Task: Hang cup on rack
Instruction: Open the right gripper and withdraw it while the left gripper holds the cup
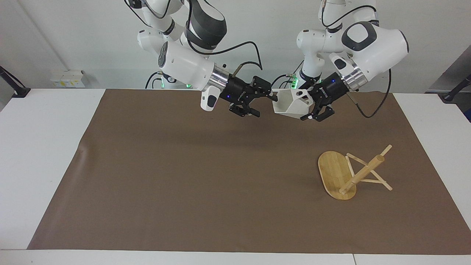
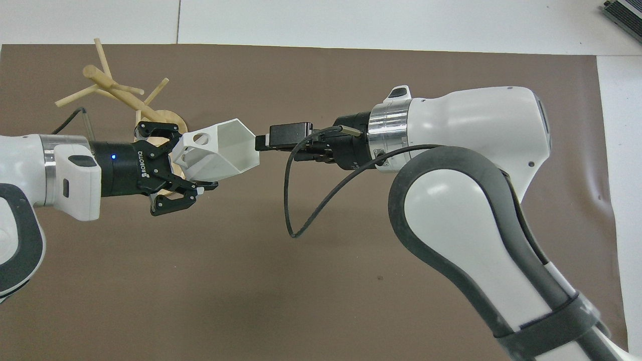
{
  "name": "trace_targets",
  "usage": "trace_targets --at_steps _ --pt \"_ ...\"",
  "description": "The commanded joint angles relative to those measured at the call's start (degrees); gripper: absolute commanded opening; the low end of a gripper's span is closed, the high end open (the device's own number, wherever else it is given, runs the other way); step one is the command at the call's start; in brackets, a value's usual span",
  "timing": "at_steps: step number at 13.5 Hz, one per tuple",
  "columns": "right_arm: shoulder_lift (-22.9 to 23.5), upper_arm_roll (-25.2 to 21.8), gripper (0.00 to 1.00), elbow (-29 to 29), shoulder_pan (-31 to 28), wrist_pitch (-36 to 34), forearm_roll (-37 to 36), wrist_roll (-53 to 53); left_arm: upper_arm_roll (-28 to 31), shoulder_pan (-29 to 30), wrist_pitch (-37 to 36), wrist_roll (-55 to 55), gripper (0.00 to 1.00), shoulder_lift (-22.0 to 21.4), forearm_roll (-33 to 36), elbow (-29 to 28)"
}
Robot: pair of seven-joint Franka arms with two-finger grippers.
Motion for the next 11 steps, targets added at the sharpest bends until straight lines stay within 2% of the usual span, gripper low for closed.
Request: trace_targets --at_steps 1,2,5,6,9,11 --pt "-1.45 0.03 1.0 -0.79 -1.28 0.34 -1.73 -1.11 -0.19 0.84 4.61 -3.77 0.0 -1.6 1.03 -2.64" --pt "-1.97 -0.32 1.0 -0.79 -1.46 0.69 -5.92 -1.02 -0.19 0.85 6.36 -6.4 0.0 -1.43 3.21 -2.82" --pt "-4.08 -0.68 1.0 -1.14 -4.09 -0.09 -26.12 -0.85 -0.36 0.14 11.98 -12.12 0.0 -1.34 5.17 -4.22" --pt "-5.13 -0.68 1.0 -1.83 -5.32 -0.27 -29.14 -0.76 -0.54 -0.03 15.22 -13.18 0.0 -1.25 5.95 -5.27" --pt "-6.55 -0.68 1.0 -3.51 -11.02 -1.49 -31.36 -1.02 -0.8 -0.56 18.5 -23.7 0.0 -0.73 12.78 -5.9" --pt "-6.46 -0.77 1.0 -3.95 -17.25 -1.59 -31.45 -1.02 -0.89 -1.88 21.31 -26.98 0.0 -0.55 15.27 -6.77"
